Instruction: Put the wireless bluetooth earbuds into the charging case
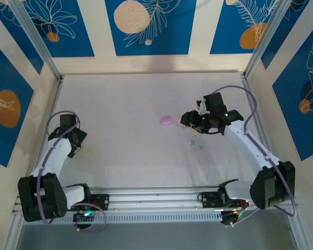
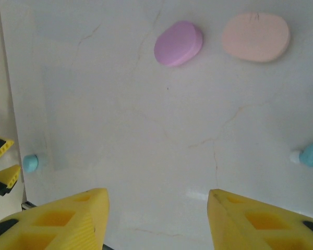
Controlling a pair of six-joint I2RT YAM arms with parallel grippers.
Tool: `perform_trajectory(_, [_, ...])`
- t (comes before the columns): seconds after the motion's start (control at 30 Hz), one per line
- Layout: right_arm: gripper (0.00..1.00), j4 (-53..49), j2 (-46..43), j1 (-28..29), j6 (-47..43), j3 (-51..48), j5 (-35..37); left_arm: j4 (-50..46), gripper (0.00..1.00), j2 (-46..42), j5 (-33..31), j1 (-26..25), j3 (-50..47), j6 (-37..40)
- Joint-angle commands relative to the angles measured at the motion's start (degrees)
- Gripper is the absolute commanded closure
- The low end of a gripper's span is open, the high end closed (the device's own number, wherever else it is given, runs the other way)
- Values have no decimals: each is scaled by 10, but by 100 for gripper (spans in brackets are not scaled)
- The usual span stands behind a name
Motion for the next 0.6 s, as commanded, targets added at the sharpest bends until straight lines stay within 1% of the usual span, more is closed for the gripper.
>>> perform_trajectory(0.0, [46,-23,-19,2,8,-17,-12,33,19,34,8,20,-1,-56])
perform_trajectory(0.07, [46,-25,-22,2,7,-23,-17,43,19,57,-3,29,5,-65])
perform_trajectory(0.17, [46,-27,-23,2,6,-32,-23,47,18,79,20,54,7,-90])
perform_trajectory(0.2, [46,-27,-22,2,6,-34,-26,46,17,82,18,57,10,-95])
perform_trajectory(0.33, [46,-24,-23,3,8,-43,-29,57,17,81,5,70,-1,-122])
perform_trajectory(0.43, [46,-24,-22,1,7,-44,-32,53,17,76,-18,76,-3,-131])
perform_trajectory(0.57, [46,-29,-17,0,0,-38,-36,68,17,78,-2,98,-19,-151])
